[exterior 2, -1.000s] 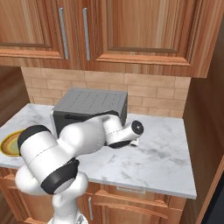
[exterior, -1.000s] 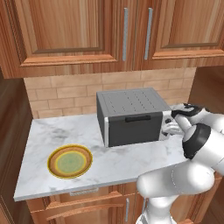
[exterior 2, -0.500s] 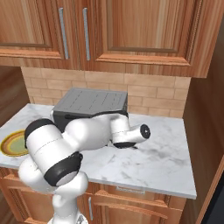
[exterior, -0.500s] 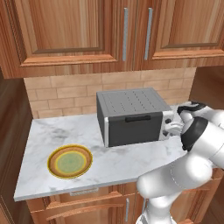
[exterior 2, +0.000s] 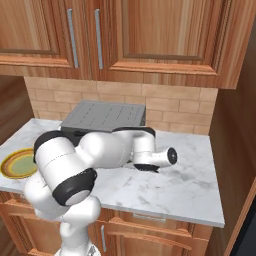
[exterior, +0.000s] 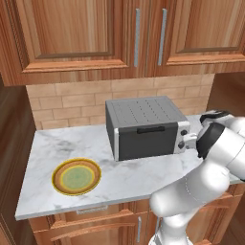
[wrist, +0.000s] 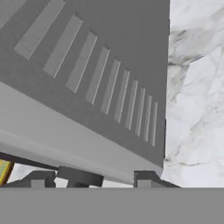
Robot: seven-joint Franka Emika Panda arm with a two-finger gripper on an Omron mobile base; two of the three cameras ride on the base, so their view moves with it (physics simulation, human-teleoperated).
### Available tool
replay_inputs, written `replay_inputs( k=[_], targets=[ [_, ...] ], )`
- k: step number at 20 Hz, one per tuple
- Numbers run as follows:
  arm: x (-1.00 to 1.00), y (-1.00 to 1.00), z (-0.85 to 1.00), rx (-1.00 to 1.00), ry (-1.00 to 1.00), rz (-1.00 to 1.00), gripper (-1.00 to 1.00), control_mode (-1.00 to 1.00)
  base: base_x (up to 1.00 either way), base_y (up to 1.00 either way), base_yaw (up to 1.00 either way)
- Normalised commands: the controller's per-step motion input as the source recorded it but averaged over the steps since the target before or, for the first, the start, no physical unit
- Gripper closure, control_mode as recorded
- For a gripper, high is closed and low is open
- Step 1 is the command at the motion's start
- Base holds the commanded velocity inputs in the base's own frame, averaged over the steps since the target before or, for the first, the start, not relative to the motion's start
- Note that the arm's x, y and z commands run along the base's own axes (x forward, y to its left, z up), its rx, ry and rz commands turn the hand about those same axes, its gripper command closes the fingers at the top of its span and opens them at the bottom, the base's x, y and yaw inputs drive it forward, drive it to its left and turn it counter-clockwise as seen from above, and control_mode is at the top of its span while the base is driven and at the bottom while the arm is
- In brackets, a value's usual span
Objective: Pick up the bagel from the plate, place it on the toaster oven rack, close the door, and set the timer.
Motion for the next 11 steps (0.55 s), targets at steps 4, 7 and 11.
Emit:
replay_inputs(
  k=[4, 7, 11],
  targets=[
    [0.0, -0.68, 0.0, 0.11, 0.0, 0.0, 1.0, -1.0, 0.0, 0.0, 0.0],
    [0.0, -0.63, 0.0, 0.1, 0.0, 0.0, 1.0, -1.0, 0.0, 0.0, 0.0],
    [0.0, -0.59, 0.0, 0.09, 0.0, 0.0, 1.0, -1.0, 0.0, 0.0, 0.0]
  ],
)
